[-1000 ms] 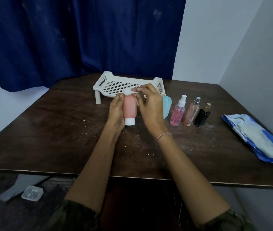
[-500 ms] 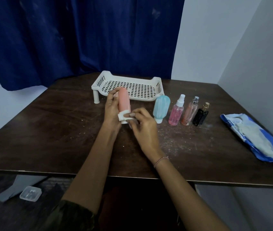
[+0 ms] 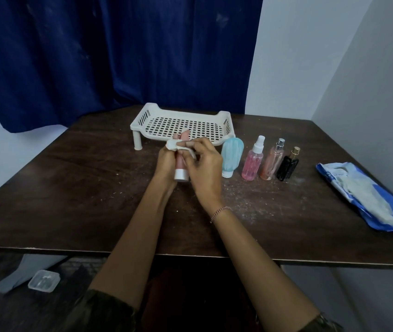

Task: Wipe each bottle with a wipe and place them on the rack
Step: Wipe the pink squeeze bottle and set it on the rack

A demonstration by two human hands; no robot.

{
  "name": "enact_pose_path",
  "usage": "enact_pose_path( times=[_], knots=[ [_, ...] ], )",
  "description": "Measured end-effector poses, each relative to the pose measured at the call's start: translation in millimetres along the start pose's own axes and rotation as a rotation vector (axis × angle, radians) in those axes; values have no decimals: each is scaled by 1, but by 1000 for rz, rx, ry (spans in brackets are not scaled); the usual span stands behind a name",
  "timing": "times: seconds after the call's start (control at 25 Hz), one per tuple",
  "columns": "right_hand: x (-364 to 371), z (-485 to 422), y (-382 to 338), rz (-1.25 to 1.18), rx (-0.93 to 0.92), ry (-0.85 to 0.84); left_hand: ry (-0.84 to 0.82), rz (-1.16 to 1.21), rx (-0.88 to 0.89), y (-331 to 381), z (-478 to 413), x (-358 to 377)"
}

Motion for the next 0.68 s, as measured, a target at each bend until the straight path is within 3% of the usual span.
enact_pose_path(
  times=[0.32,0.44,0.56,0.68],
  knots=[
    [-4,-30,5,88,39,45,-65,-87,-8,-2,2,0],
    [-6,-27,7,79,40,-8,-36,-123,5,-3,-2,-5],
    [-7,-9,5,77,-11,-97,-28,31,-45,2,-2,-9],
    [-11,16,3,97,-77,-151,-50,102,14,7,-5,-15]
  ],
)
Point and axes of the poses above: each hand's wrist, its own z-axis away from the middle knuckle, its own x-axis out of the palm, y = z × x, the point moved 1 cm from there along -z, towards the middle knuckle, and after that the axes turned 2 degrees about z, right-handed, at the moved point
